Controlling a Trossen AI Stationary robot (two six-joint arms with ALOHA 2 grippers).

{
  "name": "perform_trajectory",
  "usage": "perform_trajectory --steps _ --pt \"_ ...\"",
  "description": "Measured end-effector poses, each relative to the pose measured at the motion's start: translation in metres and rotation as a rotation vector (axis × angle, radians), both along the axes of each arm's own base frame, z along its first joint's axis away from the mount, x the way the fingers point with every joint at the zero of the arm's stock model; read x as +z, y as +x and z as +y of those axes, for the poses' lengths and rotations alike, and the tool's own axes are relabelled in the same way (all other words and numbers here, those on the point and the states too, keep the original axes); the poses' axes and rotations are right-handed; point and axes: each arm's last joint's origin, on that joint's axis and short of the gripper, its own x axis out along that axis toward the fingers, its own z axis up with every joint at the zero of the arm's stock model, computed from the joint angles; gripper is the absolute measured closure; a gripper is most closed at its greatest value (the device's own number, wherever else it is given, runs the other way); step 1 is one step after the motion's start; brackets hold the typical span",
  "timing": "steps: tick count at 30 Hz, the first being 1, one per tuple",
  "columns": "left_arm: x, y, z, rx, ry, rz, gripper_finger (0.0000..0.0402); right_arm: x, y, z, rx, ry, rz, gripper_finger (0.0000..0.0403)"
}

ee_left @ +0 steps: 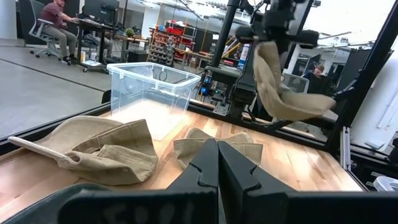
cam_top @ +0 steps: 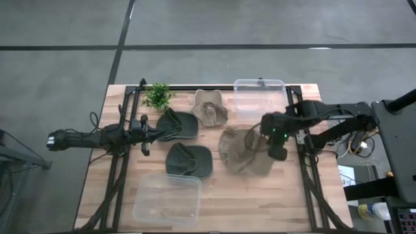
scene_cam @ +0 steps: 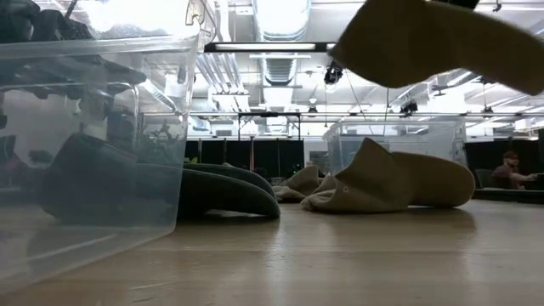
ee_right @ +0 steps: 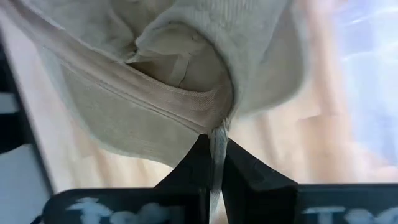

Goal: Pick & Place hat
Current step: Put the bottom brown cap into the top transparent bin

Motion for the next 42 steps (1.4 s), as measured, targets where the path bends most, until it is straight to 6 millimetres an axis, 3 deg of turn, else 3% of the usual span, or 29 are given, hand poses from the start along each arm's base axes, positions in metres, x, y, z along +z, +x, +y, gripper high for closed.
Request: perform_trajectory --steps 13,26,34,42 --pt "0.0 0.0 0.0 0.0 0.0 0.001 0.0401 0.044 -0.02 -0.055 -0.01 -0.358 0.004 0.039" --pt "0.0 0.0 0.0 0.0 0.0 0.002 0.0401 0.078 -0.028 -0.091 -0.076 -0.79 0.11 0.039" --pt "0.0 0.0 0.0 0.0 0.0 0.001 0.0401 0.062 -0.008 -0.126 -0.085 -0.804 0.265 0.039" --pt "0.0 0.0 0.0 0.0 0.0 0.001 0.0401 0.03 0.02 -0.165 -0.031 -0.706 0.392 0.039"
